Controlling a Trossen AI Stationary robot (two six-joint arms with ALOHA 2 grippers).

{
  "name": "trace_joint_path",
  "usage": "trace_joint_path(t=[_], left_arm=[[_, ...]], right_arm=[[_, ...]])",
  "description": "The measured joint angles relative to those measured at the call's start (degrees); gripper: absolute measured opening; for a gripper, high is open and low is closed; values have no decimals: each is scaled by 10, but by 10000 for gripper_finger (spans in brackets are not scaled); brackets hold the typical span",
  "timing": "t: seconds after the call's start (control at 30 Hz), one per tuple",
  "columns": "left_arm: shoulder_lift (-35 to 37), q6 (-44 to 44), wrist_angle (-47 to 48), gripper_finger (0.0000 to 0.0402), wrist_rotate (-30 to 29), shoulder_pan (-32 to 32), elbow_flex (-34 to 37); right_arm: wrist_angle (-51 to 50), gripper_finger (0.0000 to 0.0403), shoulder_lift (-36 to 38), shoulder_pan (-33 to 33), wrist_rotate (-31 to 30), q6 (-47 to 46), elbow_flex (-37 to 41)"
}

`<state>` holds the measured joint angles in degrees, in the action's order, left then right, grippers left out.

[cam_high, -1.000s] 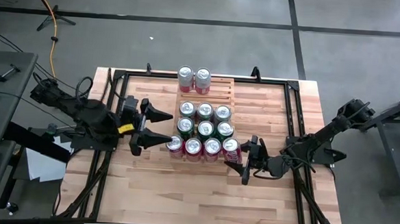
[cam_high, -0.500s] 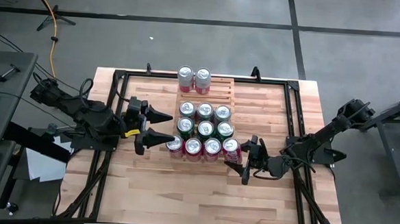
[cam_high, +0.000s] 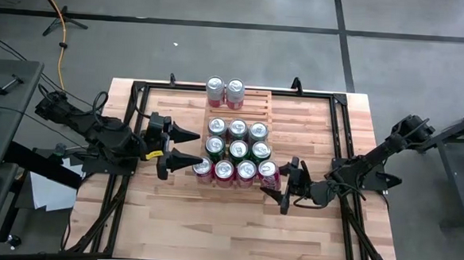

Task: Place canned beverage on shelf
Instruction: Put the red soda can on the shelf aligned with the other red soda cans

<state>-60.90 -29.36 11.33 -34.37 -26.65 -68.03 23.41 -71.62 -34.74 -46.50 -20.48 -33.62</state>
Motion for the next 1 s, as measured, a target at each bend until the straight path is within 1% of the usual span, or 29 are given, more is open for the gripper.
trace_joint_path(t=[0.07,0.27,0.5,0.8,1.0], left_arm=[[0,0,0,321,0,0,0],[0,0,0,321,0,0,0],[0,0,0,321,0,0,0],[0,0,1,321,-7,0,0],[0,0,1,321,-8,0,0]], right_arm=[[1,312,0,0,0,4,0],[9,312,0,0,0,60,0],[41,312,0,0,0,60,0],[42,312,0,20,-2,62,0],[40,312,0,29,25,78,0]])
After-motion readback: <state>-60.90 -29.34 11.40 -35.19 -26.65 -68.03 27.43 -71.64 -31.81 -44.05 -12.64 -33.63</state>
